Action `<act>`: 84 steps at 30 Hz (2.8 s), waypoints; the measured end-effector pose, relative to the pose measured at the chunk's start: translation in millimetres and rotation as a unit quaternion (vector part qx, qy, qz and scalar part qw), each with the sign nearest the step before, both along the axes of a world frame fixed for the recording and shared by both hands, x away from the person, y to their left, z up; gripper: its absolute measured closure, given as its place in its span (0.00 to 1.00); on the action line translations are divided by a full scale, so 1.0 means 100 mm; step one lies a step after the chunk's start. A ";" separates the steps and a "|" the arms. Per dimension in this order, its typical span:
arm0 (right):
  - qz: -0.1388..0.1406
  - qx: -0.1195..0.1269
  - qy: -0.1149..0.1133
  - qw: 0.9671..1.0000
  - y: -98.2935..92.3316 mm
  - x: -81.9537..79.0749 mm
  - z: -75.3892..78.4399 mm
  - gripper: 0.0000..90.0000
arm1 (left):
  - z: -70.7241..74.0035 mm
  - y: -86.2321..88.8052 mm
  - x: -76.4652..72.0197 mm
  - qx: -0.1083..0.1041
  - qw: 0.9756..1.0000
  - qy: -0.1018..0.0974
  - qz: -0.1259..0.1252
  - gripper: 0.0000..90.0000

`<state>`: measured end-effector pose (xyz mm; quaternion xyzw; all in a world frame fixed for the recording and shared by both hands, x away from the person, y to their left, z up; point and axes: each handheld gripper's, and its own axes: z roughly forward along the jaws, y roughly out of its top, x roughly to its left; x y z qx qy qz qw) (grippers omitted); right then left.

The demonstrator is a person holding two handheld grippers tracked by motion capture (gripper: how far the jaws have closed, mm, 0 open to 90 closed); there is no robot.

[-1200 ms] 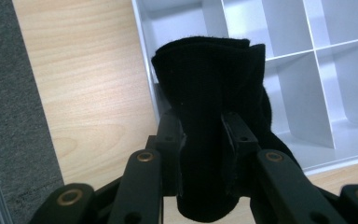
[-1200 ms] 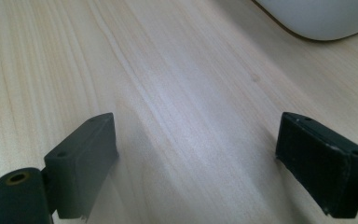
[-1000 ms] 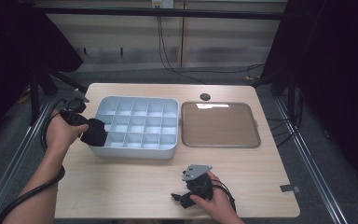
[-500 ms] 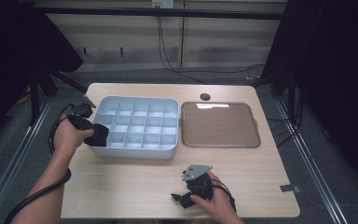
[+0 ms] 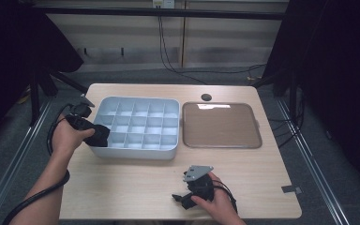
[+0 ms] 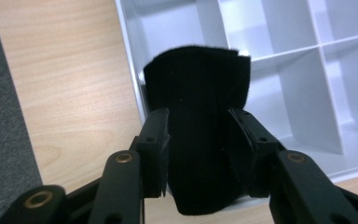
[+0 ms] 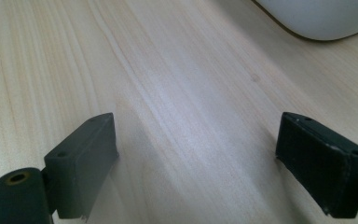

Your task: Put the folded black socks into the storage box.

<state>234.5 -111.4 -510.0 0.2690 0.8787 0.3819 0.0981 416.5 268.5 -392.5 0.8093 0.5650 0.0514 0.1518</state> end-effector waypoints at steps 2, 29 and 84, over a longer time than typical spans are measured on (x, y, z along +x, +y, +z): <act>0.001 0.000 -0.002 1.000 0.00 0.00 0.00 0.13 | 0.05 0.00 0.00 0.000 1.000 -0.003 -0.001 0.65; 0.000 0.000 -0.001 1.000 0.00 0.00 0.00 0.13 | 0.23 0.03 0.08 -0.007 1.000 0.011 -0.017 1.00; 0.001 0.000 -0.002 1.000 0.00 0.00 0.00 0.13 | -0.42 -0.09 0.10 0.010 0.999 0.043 -0.016 1.00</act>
